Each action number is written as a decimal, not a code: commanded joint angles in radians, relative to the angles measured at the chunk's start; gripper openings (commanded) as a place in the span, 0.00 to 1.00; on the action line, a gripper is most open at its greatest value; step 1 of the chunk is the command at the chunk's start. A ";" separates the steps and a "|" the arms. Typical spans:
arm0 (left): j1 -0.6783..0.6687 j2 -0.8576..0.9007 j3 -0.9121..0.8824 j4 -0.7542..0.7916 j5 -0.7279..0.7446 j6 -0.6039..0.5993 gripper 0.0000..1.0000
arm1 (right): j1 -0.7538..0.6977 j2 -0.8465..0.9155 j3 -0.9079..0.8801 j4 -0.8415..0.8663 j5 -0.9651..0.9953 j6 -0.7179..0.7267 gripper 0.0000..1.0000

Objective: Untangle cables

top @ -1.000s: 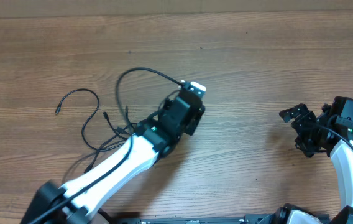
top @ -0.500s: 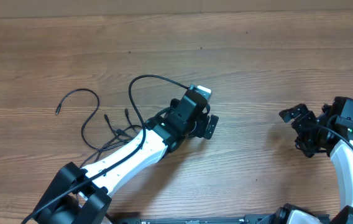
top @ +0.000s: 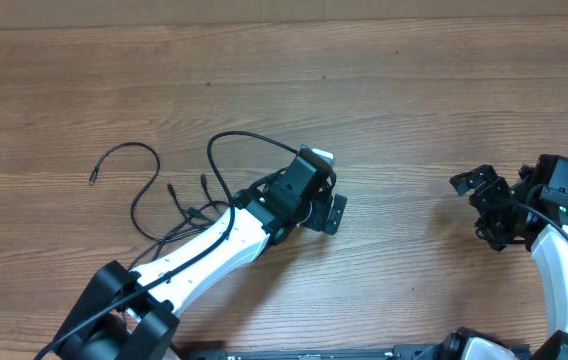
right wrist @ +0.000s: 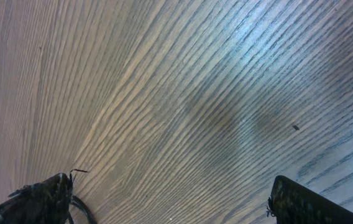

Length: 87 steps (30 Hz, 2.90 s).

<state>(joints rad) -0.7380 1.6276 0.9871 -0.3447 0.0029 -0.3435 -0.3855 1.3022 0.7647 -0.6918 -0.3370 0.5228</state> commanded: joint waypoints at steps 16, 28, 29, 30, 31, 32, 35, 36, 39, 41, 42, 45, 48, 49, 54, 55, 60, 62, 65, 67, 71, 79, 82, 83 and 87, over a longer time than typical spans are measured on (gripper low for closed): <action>-0.044 0.146 0.005 0.006 0.050 0.180 0.88 | -0.002 0.003 0.009 0.009 -0.005 -0.005 1.00; -0.044 0.149 0.005 0.065 0.050 0.164 0.40 | -0.002 0.003 0.009 0.009 -0.004 -0.005 1.00; -0.044 0.149 0.005 0.066 0.050 0.164 0.35 | -0.002 0.003 0.009 0.009 -0.004 -0.005 1.00; -0.043 0.149 0.005 0.069 0.049 0.164 0.32 | -0.002 0.003 0.009 0.009 -0.004 -0.005 1.00; -0.043 0.149 0.005 0.071 0.049 0.164 0.28 | -0.002 0.003 0.009 0.009 -0.004 -0.005 1.00; -0.043 0.149 0.005 0.071 0.048 0.164 0.22 | -0.002 0.003 0.009 0.009 -0.004 -0.005 1.00; -0.043 0.149 0.005 0.072 0.048 0.163 0.11 | -0.002 0.003 0.009 0.009 -0.004 -0.005 1.00; -0.043 0.149 0.005 0.073 0.048 0.163 0.08 | -0.002 0.003 0.009 0.009 -0.004 -0.005 1.00; -0.043 0.149 0.005 0.077 0.046 0.164 0.04 | -0.002 0.003 0.009 0.008 -0.004 -0.005 1.00; -0.042 0.149 0.005 0.086 0.046 0.164 0.04 | -0.002 0.003 0.009 0.008 -0.004 -0.005 1.00; -0.042 0.149 0.005 0.087 0.047 0.163 0.05 | -0.002 0.003 0.009 0.008 -0.004 -0.005 1.00; -0.040 0.143 0.008 0.088 0.050 0.125 0.04 | -0.002 0.003 0.009 0.008 -0.004 -0.005 1.00; -0.026 0.108 0.035 0.080 0.051 0.047 0.04 | -0.002 0.003 0.009 0.008 -0.003 -0.021 1.00; -0.016 0.085 0.053 0.074 0.055 0.020 0.04 | -0.002 0.003 0.009 0.008 -0.002 -0.032 1.00; 0.048 -0.096 0.191 -0.003 0.156 -0.006 0.04 | -0.002 0.003 0.009 0.003 0.021 -0.050 1.00; 0.059 -0.131 0.217 -0.025 0.162 -0.006 0.04 | -0.002 0.003 0.009 0.004 0.021 -0.050 1.00; 0.094 -0.296 0.302 -0.077 0.163 0.000 0.04 | -0.002 0.003 0.009 0.006 0.021 -0.054 1.00; 0.107 -0.366 0.314 -0.074 0.162 0.000 0.04 | -0.002 0.003 0.009 0.006 0.020 -0.061 0.99; 0.124 -0.460 0.323 -0.074 0.153 0.005 0.04 | -0.002 0.003 0.009 0.006 0.020 -0.061 0.97; 0.137 -0.521 0.323 -0.074 0.137 0.020 0.04 | -0.002 0.003 0.009 0.010 0.005 -0.078 0.96; 0.154 -0.630 0.323 -0.079 0.033 0.070 0.04 | -0.002 0.003 0.009 0.017 -0.049 -0.113 0.96; 0.156 -0.744 0.323 -0.085 -0.178 0.111 0.04 | -0.002 0.003 0.009 0.005 -0.050 -0.113 0.96; 0.156 -0.753 0.323 -0.074 -0.230 0.137 0.04 | -0.002 0.003 0.009 0.005 -0.051 -0.113 0.96; 0.156 -0.753 0.323 -0.067 -0.248 0.148 0.04 | -0.002 0.003 0.009 0.004 -0.051 -0.113 0.96; 0.156 -0.753 0.323 -0.031 -0.385 0.198 0.05 | -0.002 0.003 0.009 0.005 -0.077 -0.140 0.96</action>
<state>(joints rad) -0.5880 0.8803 1.2896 -0.4007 -0.2245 -0.2127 -0.3855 1.3022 0.7647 -0.6926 -0.3893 0.4129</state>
